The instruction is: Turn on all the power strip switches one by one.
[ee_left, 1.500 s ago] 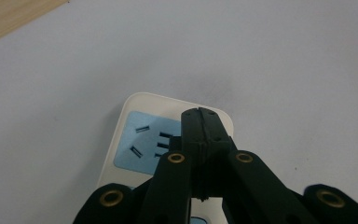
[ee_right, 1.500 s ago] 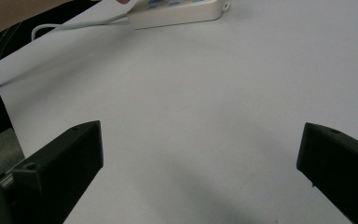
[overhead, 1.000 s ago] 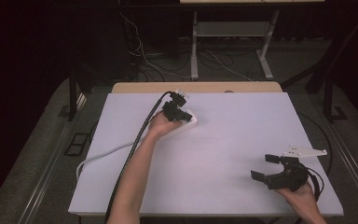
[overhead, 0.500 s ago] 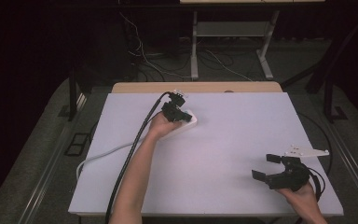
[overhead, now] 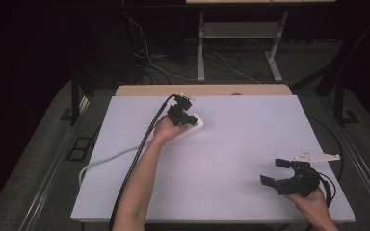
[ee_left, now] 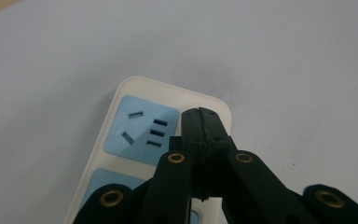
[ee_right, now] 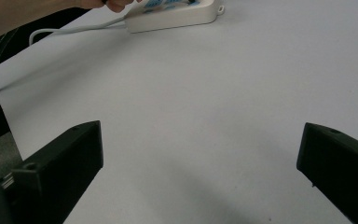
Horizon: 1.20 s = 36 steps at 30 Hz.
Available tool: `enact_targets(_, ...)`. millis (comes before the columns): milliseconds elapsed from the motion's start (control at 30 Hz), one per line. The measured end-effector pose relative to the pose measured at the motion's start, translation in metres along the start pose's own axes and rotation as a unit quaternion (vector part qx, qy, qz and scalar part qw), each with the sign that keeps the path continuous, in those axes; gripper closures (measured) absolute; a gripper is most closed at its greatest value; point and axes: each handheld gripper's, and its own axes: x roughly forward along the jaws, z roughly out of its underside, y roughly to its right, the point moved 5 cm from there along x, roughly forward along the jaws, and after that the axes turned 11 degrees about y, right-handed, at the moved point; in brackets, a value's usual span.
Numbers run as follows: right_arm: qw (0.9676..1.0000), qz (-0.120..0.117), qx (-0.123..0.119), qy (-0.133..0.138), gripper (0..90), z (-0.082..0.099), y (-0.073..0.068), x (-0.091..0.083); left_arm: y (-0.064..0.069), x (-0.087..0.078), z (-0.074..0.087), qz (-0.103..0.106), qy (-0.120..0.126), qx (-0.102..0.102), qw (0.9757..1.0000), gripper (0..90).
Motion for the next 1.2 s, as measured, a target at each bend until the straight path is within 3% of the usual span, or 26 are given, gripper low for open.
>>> enact_targets(333,1.0000,0.001,0.001,-0.002,0.4,0.000,0.000,0.001,-0.005,-0.037,-0.011,0.011,0.064,-0.011,0.9978,88.9)
enact_targets(433,1.0000,0.001,0.001,-0.001,0.4,0.000,0.000,0.001,-0.004,-0.049,-0.014,0.014,0.075,-0.011,0.9970,75.6)
enact_targets(500,1.0000,0.001,0.003,-0.001,0.4,0.000,0.000,0.001,-0.002,-0.056,-0.014,0.014,0.075,-0.013,0.9970,59.9)
enact_targets(633,1.0000,0.001,0.004,0.000,0.4,0.000,0.000,0.001,-0.003,-0.066,-0.007,0.007,0.063,-0.037,0.9973,20.3)
enact_targets(733,1.0000,0.001,0.004,0.000,0.4,0.000,0.000,0.001,-0.004,-0.075,0.003,0.015,0.062,-0.046,0.9969,2.4)
enact_targets(933,1.0000,0.001,0.005,0.000,0.4,0.000,0.000,0.001,0.005,-0.095,0.020,0.023,0.095,-0.054,0.9937,0.0)
enact_targets(1200,1.0000,0.001,0.005,0.000,0.4,0.000,-0.001,0.002,0.017,-0.120,0.040,0.012,0.125,-0.048,0.9909,0.0)
